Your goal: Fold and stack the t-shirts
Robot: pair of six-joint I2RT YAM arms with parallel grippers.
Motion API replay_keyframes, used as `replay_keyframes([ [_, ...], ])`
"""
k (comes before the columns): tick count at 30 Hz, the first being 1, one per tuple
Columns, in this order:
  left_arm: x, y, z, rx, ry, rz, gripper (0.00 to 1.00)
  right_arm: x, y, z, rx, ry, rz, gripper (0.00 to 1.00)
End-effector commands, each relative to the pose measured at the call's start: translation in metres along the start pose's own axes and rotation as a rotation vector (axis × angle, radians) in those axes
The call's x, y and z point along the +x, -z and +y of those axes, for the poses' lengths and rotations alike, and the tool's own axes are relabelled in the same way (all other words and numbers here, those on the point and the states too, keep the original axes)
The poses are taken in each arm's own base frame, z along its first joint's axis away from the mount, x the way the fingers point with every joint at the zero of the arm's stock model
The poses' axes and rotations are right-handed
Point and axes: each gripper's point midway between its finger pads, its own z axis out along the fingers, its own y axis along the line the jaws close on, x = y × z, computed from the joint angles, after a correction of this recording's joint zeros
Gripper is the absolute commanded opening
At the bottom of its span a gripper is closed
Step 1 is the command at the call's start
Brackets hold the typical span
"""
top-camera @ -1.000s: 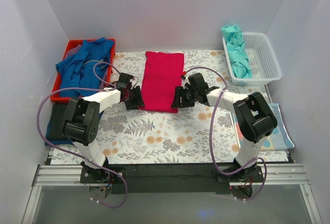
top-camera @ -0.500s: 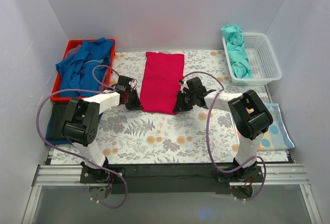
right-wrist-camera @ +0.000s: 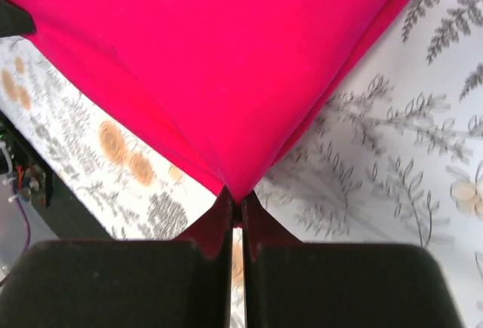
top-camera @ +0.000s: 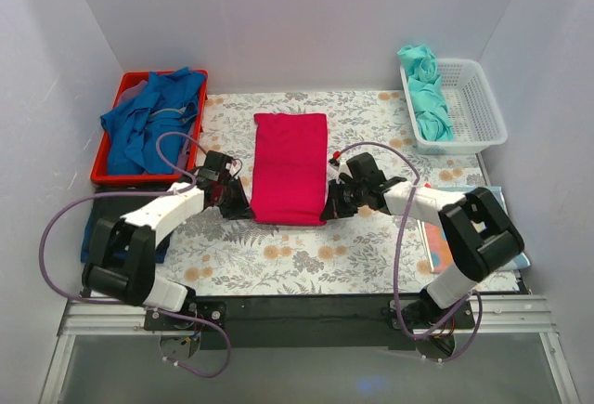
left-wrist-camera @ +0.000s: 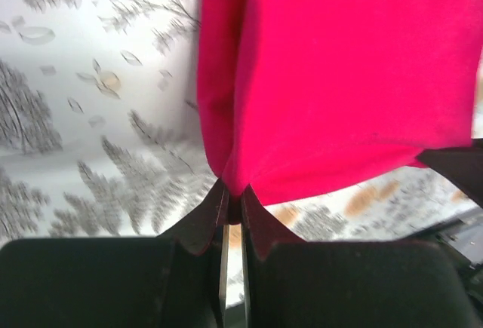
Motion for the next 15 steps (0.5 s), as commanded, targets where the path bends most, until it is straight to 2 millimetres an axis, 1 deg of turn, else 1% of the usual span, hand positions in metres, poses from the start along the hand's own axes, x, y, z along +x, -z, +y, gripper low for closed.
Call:
replay_keyframes([
  [1, 0.01, 0.041, -0.013, -0.004, 0.053, -0.051, 0.0, 0.009, 0.032, 0.009, 0.012, 0.057, -0.003, 0.01],
  [2, 0.015, 0.047, -0.014, -0.01, 0.06, -0.05, 0.0, 0.011, 0.037, 0.011, 0.014, 0.062, -0.005, 0.01],
  [3, 0.014, 0.052, -0.014, -0.02, 0.066, -0.067, 0.0, 0.014, 0.046, 0.018, 0.011, 0.068, -0.01, 0.01],
  [4, 0.012, 0.065, -0.025, 0.008, 0.069, -0.098, 0.0, 0.015, 0.051, 0.021, 0.015, 0.068, -0.017, 0.01],
  [5, 0.014, 0.072, -0.025, -0.002, 0.076, -0.103, 0.0, 0.016, 0.055, 0.024, 0.024, 0.062, -0.028, 0.01],
  [6, 0.012, 0.078, -0.026, -0.005, 0.083, -0.125, 0.0, 0.02, 0.064, 0.035, 0.008, 0.079, -0.043, 0.01],
  [7, 0.01, 0.087, -0.034, 0.013, 0.093, -0.145, 0.0, 0.022, 0.067, 0.039, 0.004, 0.08, -0.052, 0.01],
  [8, 0.012, 0.097, -0.036, 0.023, 0.099, -0.158, 0.0, 0.024, 0.071, 0.044, -0.003, 0.065, -0.056, 0.01],
  [9, 0.013, 0.103, -0.037, 0.027, 0.106, -0.166, 0.0, 0.029, 0.077, 0.051, -0.013, 0.071, -0.056, 0.01],
  [11, 0.022, 0.114, -0.036, 0.028, 0.132, -0.172, 0.0, 0.039, 0.08, 0.055, -0.016, 0.063, -0.051, 0.01],
  [12, 0.026, 0.116, -0.035, 0.024, 0.141, -0.169, 0.0, 0.044, 0.084, 0.061, -0.031, 0.064, -0.052, 0.01],
  [13, 0.032, 0.118, -0.035, 0.024, 0.144, -0.166, 0.0, 0.05, 0.085, 0.062, -0.032, 0.062, -0.045, 0.01],
  [14, 0.039, 0.12, -0.032, 0.02, 0.156, -0.159, 0.0, 0.061, 0.083, 0.057, -0.025, 0.053, -0.02, 0.01],
  [15, 0.046, 0.122, -0.028, 0.022, 0.185, -0.157, 0.0, 0.068, 0.085, 0.06, -0.033, 0.052, -0.013, 0.01],
])
